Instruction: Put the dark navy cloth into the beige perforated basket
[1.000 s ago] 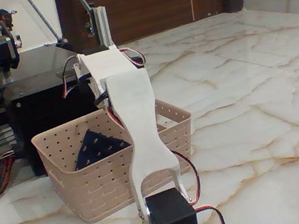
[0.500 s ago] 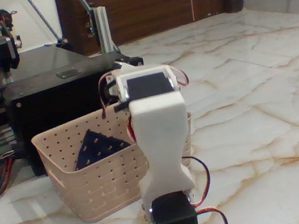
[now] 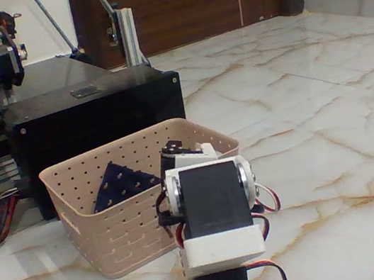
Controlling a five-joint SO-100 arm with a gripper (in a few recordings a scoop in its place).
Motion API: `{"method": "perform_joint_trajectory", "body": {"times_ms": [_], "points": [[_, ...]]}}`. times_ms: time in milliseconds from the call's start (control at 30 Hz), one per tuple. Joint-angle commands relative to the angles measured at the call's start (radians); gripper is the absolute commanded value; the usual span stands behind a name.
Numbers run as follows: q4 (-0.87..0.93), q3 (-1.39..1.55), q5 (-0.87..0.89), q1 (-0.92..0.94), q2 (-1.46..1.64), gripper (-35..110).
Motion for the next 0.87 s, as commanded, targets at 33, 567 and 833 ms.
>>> {"method": "perform_joint_trajectory", "body": {"times_ms": [33,567,833], "points": [[-0.089,0.035,-0.026,0.017,0.029,0],[-0.124,0.035,-0.144,0.055,0.028,0],[-0.121,0.035,-0.152,0.055,0.028,0]]}}
